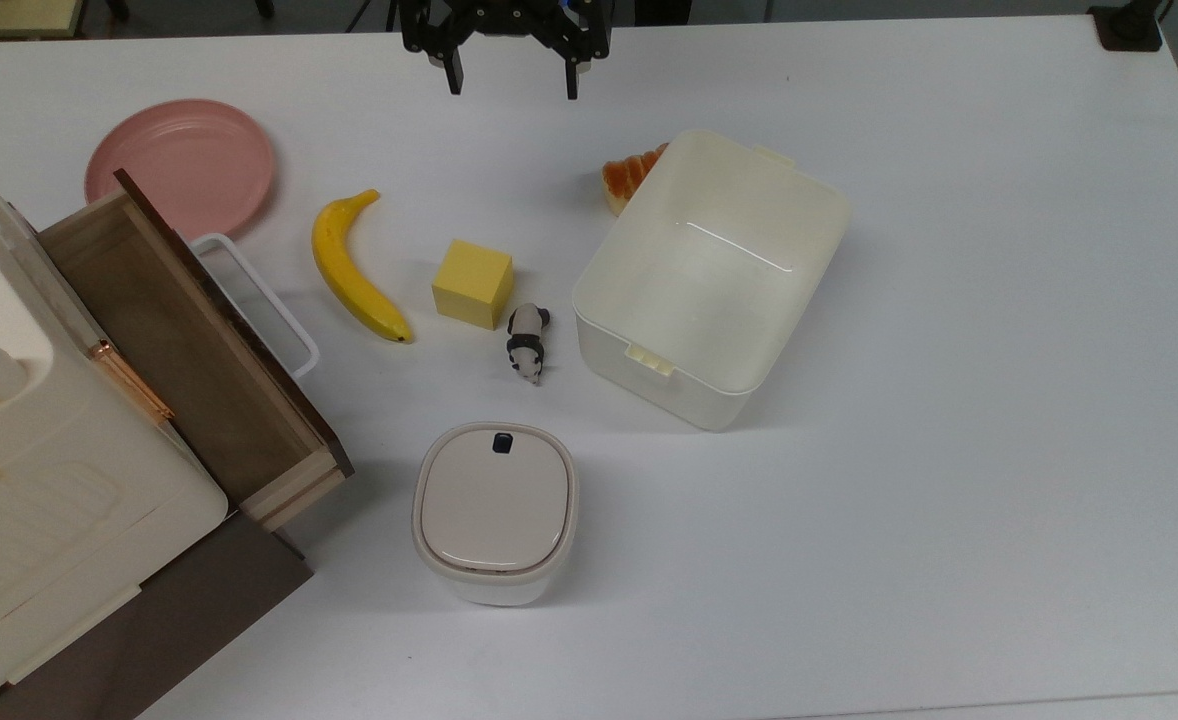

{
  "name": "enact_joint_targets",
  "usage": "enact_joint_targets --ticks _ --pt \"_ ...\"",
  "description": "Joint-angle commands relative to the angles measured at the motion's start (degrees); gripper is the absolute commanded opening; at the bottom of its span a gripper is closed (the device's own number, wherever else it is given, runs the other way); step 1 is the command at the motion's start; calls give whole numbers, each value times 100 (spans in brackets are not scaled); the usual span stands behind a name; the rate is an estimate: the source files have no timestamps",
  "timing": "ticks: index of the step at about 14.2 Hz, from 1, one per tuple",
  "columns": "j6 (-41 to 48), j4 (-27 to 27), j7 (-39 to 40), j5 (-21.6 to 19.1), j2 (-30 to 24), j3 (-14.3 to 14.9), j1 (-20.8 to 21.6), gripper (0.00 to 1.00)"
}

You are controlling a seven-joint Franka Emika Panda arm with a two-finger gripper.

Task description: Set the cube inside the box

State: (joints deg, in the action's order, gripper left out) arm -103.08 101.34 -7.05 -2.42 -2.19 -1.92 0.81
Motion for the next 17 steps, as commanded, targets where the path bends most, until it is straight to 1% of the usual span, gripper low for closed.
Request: enact_joint_targets --ticks 1,5,6,9,10,12,15,17 --pt "60 105 133 -118 -115 51 15 100" --pt "-10 157 186 -118 -132 51 15 100" --pt "-36 271 204 -110 -159 51 15 100" --pt "-492 719 134 -109 -396 43 -20 100" --pt "-598 764 133 -109 -405 43 -54 100" --pt "-747 773 133 -109 -344 43 -239 100" --pt "-1247 878 133 -109 -212 34 -502 100" --pt "-1651 1123 151 -109 -185 8 -643 100"
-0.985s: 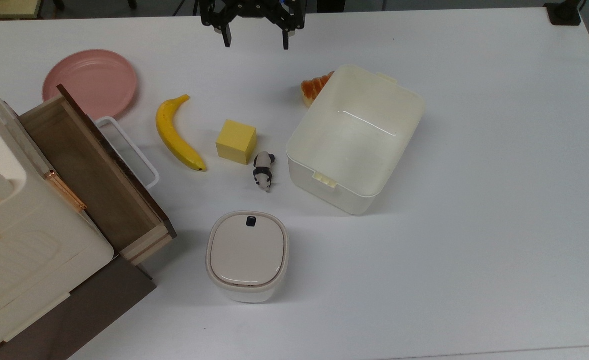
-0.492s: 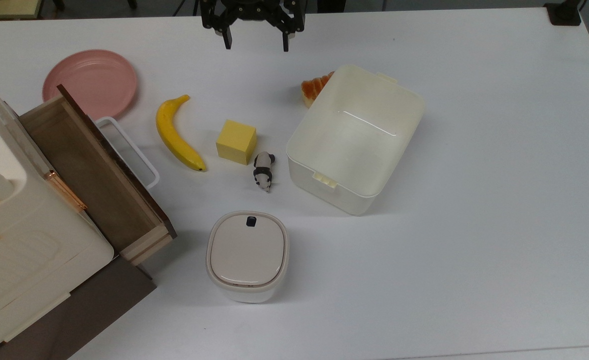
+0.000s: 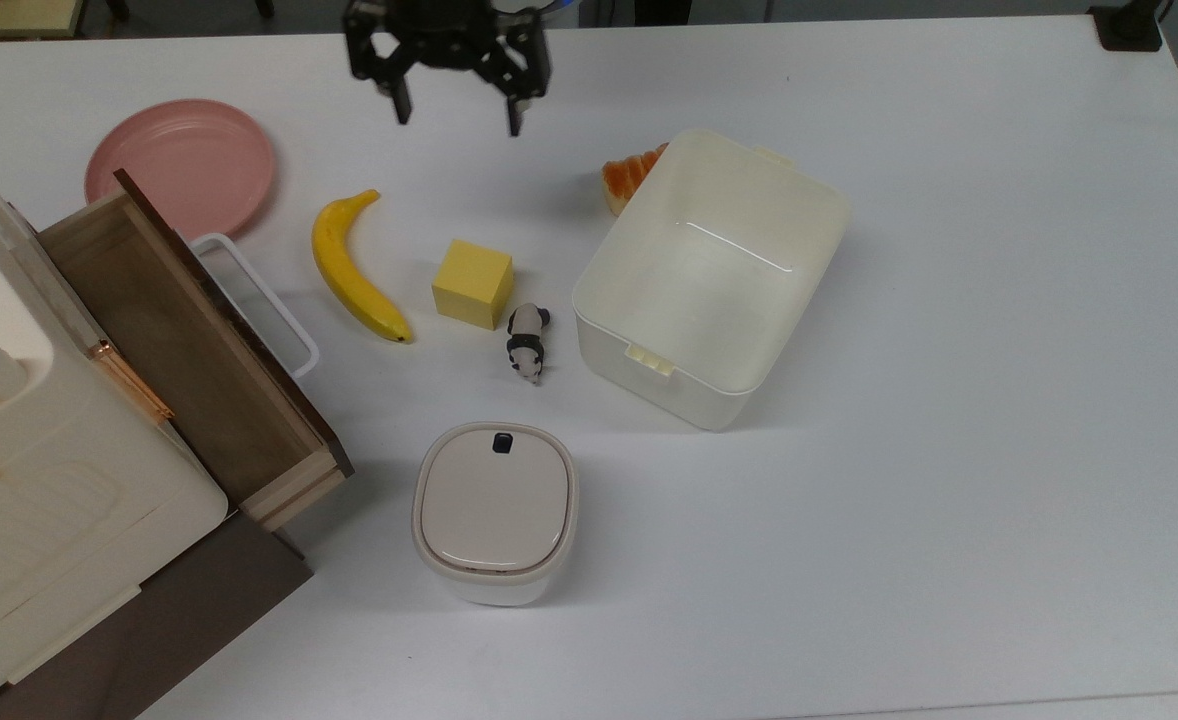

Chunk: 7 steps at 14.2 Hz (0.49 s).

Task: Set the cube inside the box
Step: 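Move the open gripper over the yellow cube and lower it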

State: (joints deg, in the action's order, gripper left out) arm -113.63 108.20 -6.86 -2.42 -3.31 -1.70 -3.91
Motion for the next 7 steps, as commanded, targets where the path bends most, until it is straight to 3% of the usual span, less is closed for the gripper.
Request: enact_joint_targets --ticks 1,3,7 --pt "-799 639 132 -109 -82 -32 -241 100" --pt "-994 938 132 -101 -48 -41 -286 100" --pt "-1003 940 132 -57 268 -41 -321 100"
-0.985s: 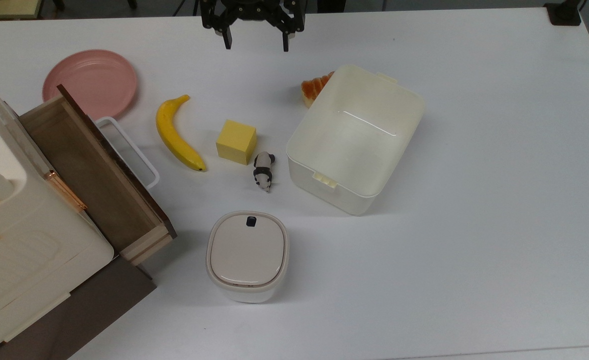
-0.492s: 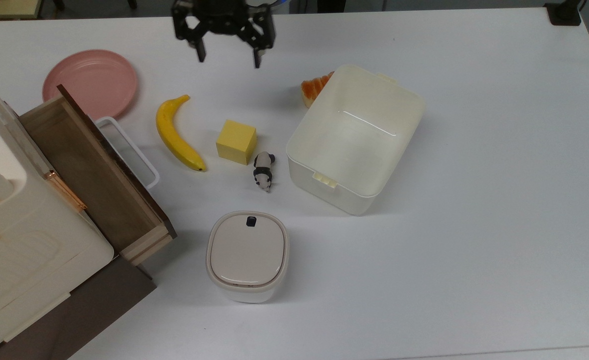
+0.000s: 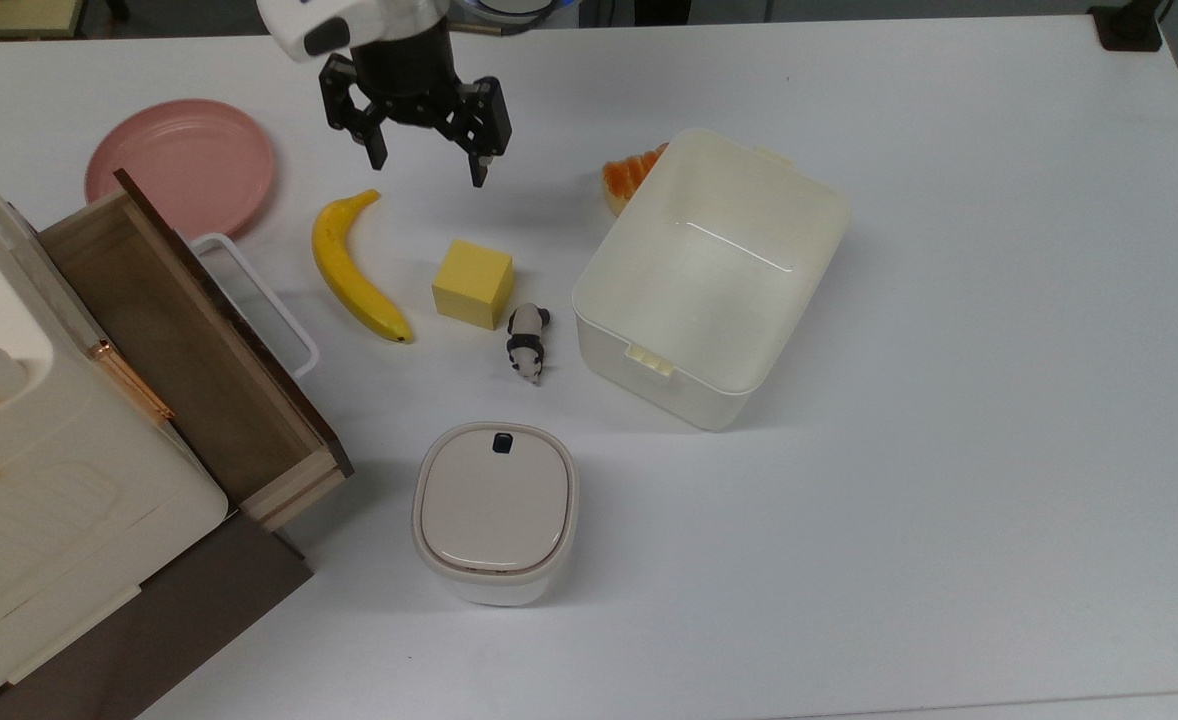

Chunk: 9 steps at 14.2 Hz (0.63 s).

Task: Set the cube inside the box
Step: 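Move the open gripper over the yellow cube and lower it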

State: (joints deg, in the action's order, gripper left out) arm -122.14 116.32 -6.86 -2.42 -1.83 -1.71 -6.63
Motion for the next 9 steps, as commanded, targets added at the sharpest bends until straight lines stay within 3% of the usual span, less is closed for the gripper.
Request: enact_joint_targets --ticks 1,9 --pt "-152 93 132 -39 226 -39 -40 100" --pt "-705 40 -394 -30 867 -39 4 100"
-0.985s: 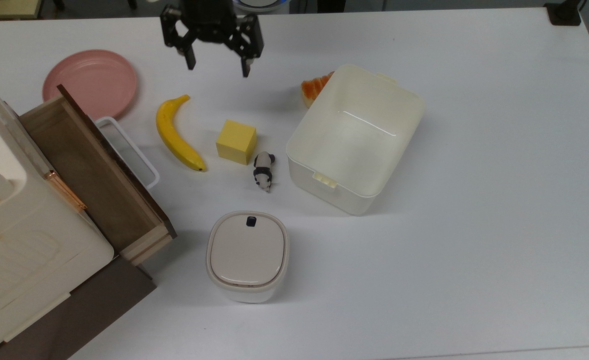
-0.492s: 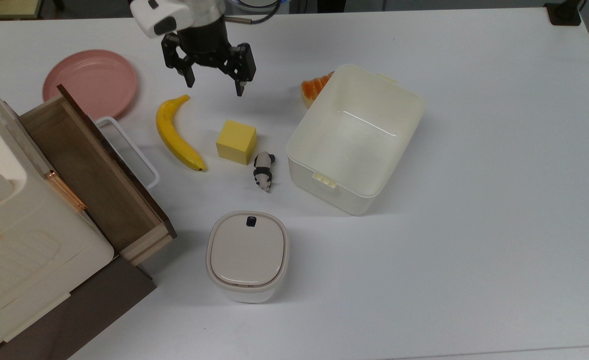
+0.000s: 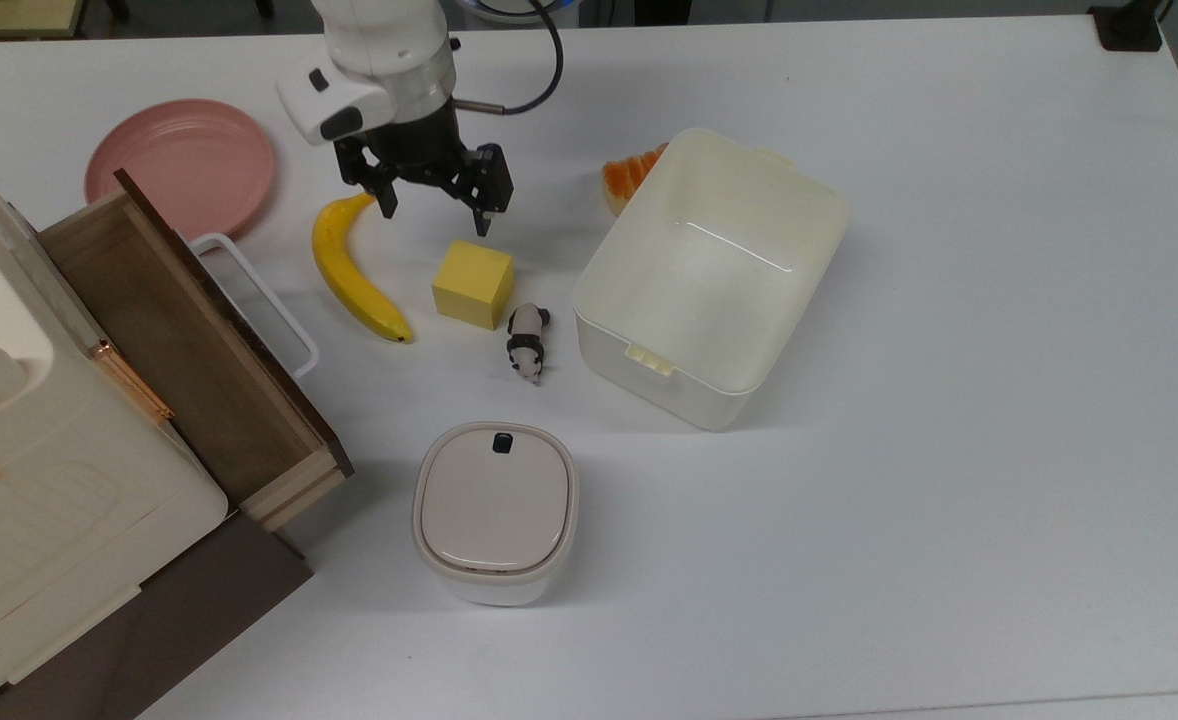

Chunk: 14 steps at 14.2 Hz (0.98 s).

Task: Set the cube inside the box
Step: 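Move the open gripper over the yellow cube and lower it, then close the gripper around the yellow cube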

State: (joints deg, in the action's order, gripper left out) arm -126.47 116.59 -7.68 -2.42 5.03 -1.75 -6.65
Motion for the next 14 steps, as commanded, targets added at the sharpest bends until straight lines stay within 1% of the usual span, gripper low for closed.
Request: enact_joint_targets --ticks 1,5,8,14 --pt "-351 12 -435 -39 261 -36 15 100" --pt "-431 12 -611 -40 437 -36 68 100" --pt "-597 12 -892 -40 534 -36 173 100" --pt "-607 12 -910 -40 613 -45 252 100"
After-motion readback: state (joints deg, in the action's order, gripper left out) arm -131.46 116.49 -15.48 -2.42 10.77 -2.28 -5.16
